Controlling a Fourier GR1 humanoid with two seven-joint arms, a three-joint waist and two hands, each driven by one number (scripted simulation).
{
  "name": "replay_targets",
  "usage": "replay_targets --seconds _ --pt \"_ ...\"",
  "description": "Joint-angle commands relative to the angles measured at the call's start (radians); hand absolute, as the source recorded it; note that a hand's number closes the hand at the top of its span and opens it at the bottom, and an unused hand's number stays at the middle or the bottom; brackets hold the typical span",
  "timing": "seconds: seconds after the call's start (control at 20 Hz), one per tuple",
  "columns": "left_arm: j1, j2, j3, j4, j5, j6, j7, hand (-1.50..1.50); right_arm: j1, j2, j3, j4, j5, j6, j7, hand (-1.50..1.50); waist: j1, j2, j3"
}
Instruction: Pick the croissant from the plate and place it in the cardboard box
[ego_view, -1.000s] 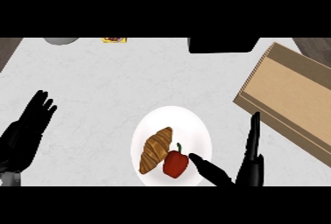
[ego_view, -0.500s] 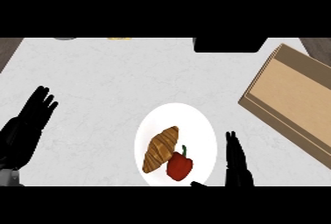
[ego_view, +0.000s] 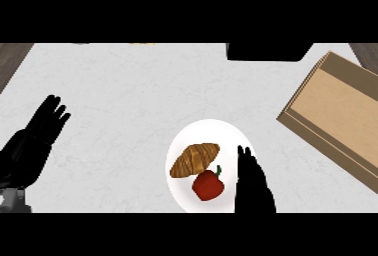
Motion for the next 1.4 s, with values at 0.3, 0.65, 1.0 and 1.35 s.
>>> replay_targets --seconds 0.3,0.65,1.0,1.35 --pt "-0.033 -0.02 -0.002 0.039 -0.008 -0.001 0.002 0.0 -0.219 0.011 0.025 -0.025 -0.142 0.203 0.402 -1.5 -0.003 0.0 0.005" --pt "-0.019 -0.011 0.023 0.057 0.002 -0.031 -0.015 0.0 -0.313 0.011 0.001 0.07 -0.21 0.146 0.403 -1.5 0.001 -0.002 0.005" --pt "-0.007 -0.022 0.031 0.056 -0.002 -0.043 -0.034 0.0 -0.363 0.011 0.015 0.094 -0.212 0.144 0.403 -1.5 -0.007 -0.007 0.005" --pt "-0.04 -0.003 0.055 0.062 0.011 -0.047 0.008 0.0 -0.412 0.011 0.01 0.166 -0.249 0.161 0.403 -1.5 -0.009 -0.009 0.006"
